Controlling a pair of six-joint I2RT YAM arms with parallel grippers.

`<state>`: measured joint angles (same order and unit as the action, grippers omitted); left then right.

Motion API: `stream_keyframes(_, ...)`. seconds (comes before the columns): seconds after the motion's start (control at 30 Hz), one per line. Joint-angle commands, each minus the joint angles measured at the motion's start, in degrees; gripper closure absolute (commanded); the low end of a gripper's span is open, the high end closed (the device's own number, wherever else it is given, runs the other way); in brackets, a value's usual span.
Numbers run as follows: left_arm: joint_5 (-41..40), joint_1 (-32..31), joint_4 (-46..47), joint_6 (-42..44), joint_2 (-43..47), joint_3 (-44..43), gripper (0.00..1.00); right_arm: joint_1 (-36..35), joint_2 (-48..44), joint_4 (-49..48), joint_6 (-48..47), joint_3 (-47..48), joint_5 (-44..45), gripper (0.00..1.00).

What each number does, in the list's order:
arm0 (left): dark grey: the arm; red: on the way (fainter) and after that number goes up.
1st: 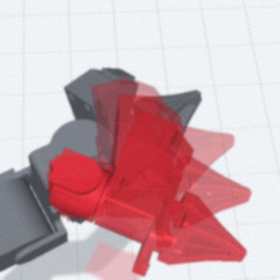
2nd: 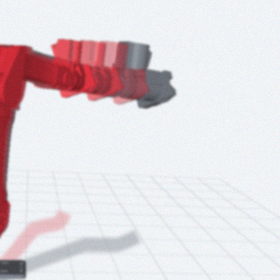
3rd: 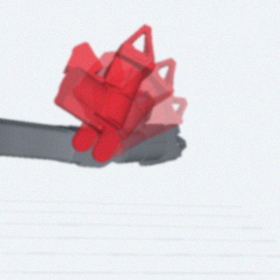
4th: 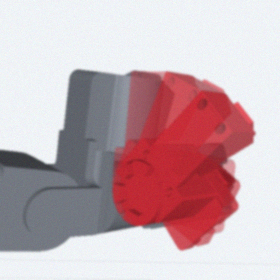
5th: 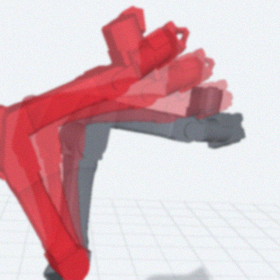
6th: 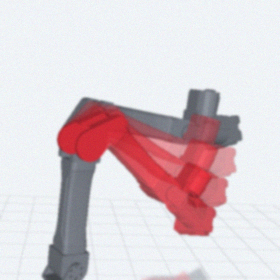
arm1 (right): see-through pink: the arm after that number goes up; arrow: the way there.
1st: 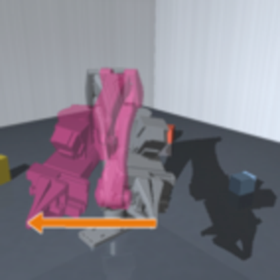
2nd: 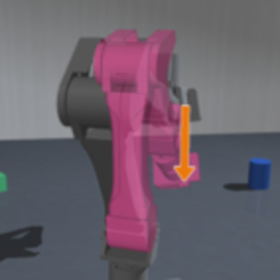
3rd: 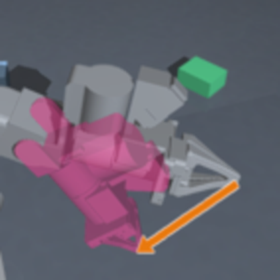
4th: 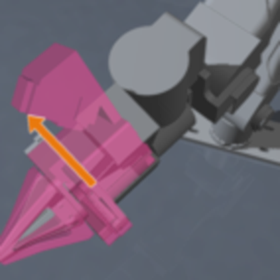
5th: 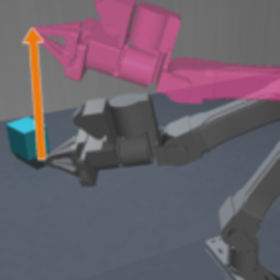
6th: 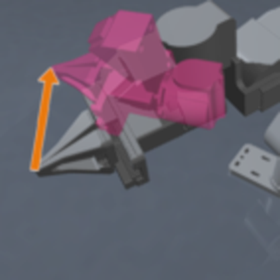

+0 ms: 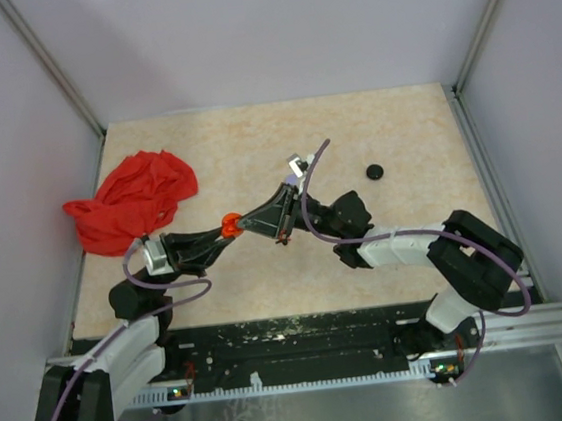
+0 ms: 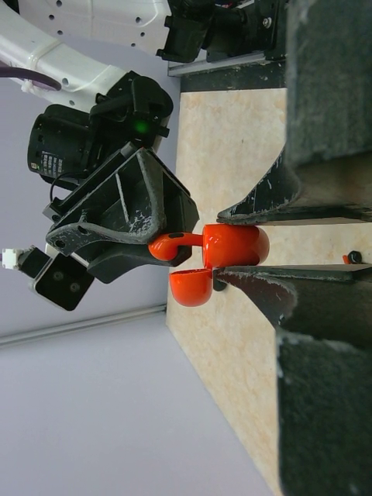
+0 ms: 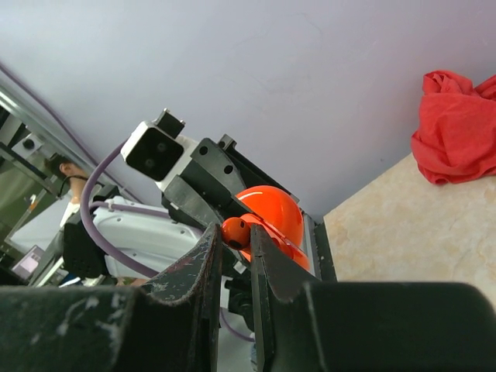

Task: Insert the wireless bluetooth earbuds into the charging case
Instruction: Place the earbud in the charging case.

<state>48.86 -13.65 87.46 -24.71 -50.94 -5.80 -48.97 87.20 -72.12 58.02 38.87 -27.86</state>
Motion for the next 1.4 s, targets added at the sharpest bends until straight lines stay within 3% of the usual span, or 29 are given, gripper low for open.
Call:
stream_keyframes(0.0, -1.84, 0.47, 15.02, -0.75, 1.14, 0.37, 0.99, -0.64, 0.17, -2.35, -0.38, -0.54, 0.78, 0.95)
stream_keyframes(0.33, -2.13, 0.49, 15.02, -0.55, 1.32, 0.41, 0.99, -0.84, -1.23, 3.69, -4.69, -0.14, -0.62, 0.85)
stream_keyframes(0.73, -2.19, 0.55, 15.03, -0.68, 1.62, 0.53, 0.99, -0.96, -2.27, 9.88, -7.04, 1.03, -1.37, 0.82)
stream_keyframes(1.13, -1.93, 0.53, 15.02, -0.96, 1.63, 0.45, 0.99, -0.95, -4.23, 13.81, -10.19, 1.53, -1.21, 0.68)
stream_keyframes(1.37, -2.45, 0.55, 15.03, -1.08, 1.59, 0.68, 0.99, -1.02, -8.25, 21.69, -16.00, 2.69, 1.32, 0.60)
